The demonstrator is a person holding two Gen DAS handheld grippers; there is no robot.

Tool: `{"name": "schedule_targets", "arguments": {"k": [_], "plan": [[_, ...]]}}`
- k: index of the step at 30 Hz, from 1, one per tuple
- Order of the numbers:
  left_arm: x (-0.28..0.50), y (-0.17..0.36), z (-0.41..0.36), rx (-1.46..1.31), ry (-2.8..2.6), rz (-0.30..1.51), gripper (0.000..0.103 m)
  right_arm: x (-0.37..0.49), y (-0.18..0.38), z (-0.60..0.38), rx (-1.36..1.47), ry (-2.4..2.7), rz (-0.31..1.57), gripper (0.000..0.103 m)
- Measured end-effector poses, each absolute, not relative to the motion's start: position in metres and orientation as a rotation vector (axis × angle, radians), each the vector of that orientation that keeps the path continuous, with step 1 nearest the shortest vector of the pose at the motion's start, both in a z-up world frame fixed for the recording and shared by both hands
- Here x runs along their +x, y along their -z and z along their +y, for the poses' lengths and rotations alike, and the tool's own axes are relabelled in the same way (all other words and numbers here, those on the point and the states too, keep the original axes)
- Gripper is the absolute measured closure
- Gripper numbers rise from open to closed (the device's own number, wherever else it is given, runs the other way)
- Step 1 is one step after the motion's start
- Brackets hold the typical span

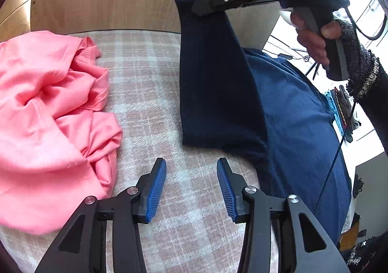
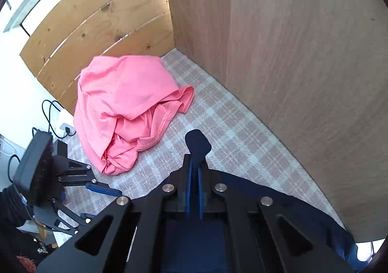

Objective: Fold clothes

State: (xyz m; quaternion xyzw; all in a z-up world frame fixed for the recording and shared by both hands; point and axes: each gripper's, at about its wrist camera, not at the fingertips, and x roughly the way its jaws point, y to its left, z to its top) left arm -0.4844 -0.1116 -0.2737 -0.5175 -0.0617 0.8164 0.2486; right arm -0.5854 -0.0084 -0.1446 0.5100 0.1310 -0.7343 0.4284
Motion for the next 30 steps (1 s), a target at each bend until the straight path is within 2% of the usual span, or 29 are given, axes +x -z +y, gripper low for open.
{"name": "schedule_targets", "arguments": {"k": [7, 9, 10, 11, 12, 20, 26, 30], "plan": [[-0.517, 0.277, -0.094, -1.368, -2.203, -0.133, 0.052, -0.588, 0.131, 0.011, 1.251, 1.846, 0.275, 0.099], [-0.519, 0.276, -0.087, -1.332, -2.226, -0.065, 0.057, -0.591, 0.132, 0.009, 1.251, 1.847, 0.273, 0.099], [-0.520, 0.276, -0.083, -1.328, -2.238, -0.025, 0.072, -0.592, 0.132, 0.008, 1.251, 1.848, 0.272, 0.099], [-0.521, 0.277, -0.084, -1.341, -2.230, -0.045, 0.097, -0.594, 0.133, 0.008, 1.253, 1.850, 0.270, 0.099], [-0.522, 0.277, -0.085, -1.354, -2.220, -0.069, 0.101, -0.594, 0.134, 0.010, 1.256, 1.855, 0.268, 0.099], [-0.487, 0.228, -0.130, -1.236, -2.233, -0.281, 0.102, -0.590, 0.144, -0.004, 1.244, 1.894, 0.336, 0.099], [-0.463, 0.186, -0.083, -1.134, -2.213, -0.120, 0.102, -0.583, 0.144, -0.009, 1.188, 1.903, 0.337, 0.099], [-0.456, 0.181, -0.041, -1.119, -2.133, -0.076, 0.102, -0.569, 0.128, 0.023, 1.126, 1.939, 0.312, 0.099]]}}
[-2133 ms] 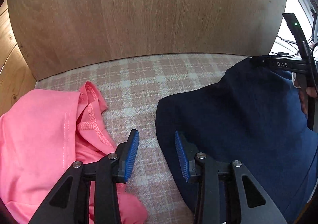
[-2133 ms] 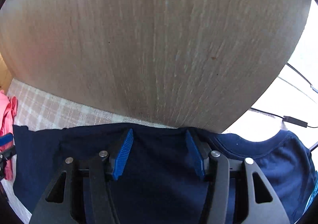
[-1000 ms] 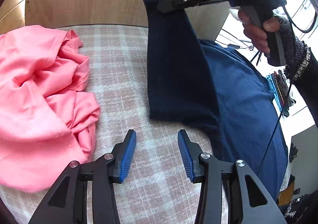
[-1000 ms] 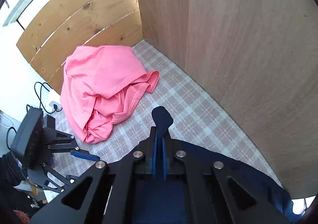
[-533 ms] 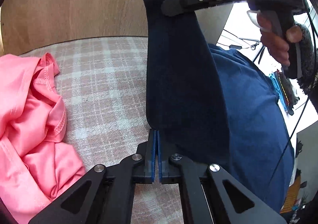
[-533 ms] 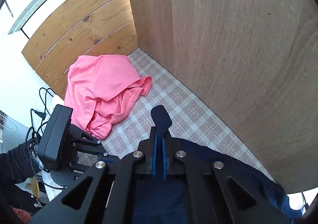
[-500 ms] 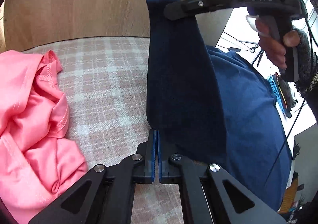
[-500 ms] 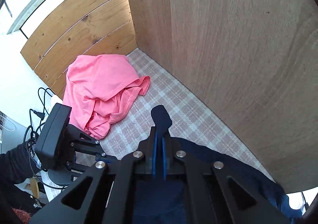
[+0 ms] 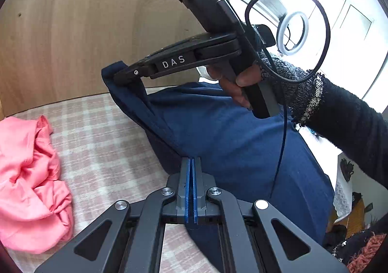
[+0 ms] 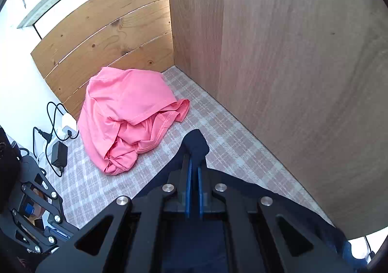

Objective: Fold clothes

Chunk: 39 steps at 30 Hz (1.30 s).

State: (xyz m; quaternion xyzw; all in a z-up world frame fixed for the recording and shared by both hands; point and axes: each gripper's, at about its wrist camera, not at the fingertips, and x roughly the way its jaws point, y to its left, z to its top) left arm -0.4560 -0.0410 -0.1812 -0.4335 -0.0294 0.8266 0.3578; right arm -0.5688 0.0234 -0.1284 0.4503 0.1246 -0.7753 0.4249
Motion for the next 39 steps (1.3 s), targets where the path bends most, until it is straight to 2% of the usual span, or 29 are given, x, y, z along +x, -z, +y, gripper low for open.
{"name": "schedule_targets", "arguments": {"k": [4, 6, 8, 10, 12, 15, 22, 24, 28, 31, 34, 39], "plan": [[-0.449, 0.191, 0.007, -1.129, -2.006, -0.062, 0.102, -0.553, 0.124, 0.096, 1.148, 2.045, 0.305, 0.099], [-0.445, 0.211, 0.035, -1.220, -1.939, 0.011, 0.097, -0.542, 0.136, 0.137, 1.200, 2.148, 0.415, 0.093], [-0.434, 0.221, 0.038, -1.265, -1.952, 0.068, 0.096, -0.543, 0.154, 0.175, 1.346, 2.224, 0.449, 0.048], [-0.424, 0.223, 0.024, -1.285, -1.992, 0.049, 0.094, -0.547, 0.167, 0.214, 1.469, 2.299, 0.408, 0.048], [-0.417, 0.224, 0.002, -1.324, -2.069, 0.047, 0.085, -0.546, 0.161, 0.236, 1.438, 2.358, 0.246, 0.048], [-0.402, 0.226, -0.028, -1.387, -2.158, 0.029, 0.083, -0.537, 0.156, 0.225, 1.362, 2.276, 0.148, 0.048], [-0.344, 0.224, -0.079, -1.494, -2.258, -0.147, 0.084, -0.516, 0.219, 0.142, 1.467, 2.075, 0.503, 0.048], [-0.313, 0.216, -0.095, -1.503, -2.305, -0.204, 0.083, -0.512, 0.209, 0.144, 1.437, 2.085, 0.480, 0.048], [-0.230, 0.208, -0.117, -1.542, -2.424, -0.385, 0.083, -0.505, 0.157, 0.171, 1.350, 2.112, 0.286, 0.048], [-0.154, 0.212, -0.113, -1.597, -2.523, -0.500, 0.083, -0.490, 0.139, 0.180, 1.302, 2.102, 0.321, 0.048], [-0.082, 0.223, -0.096, -1.630, -2.562, -0.610, 0.074, -0.469, 0.143, 0.180, 1.294, 2.047, 0.387, 0.048], [-0.027, 0.256, -0.069, -1.638, -2.497, -0.754, 0.075, -0.445, 0.163, 0.175, 1.341, 1.959, 0.461, 0.048]]}}
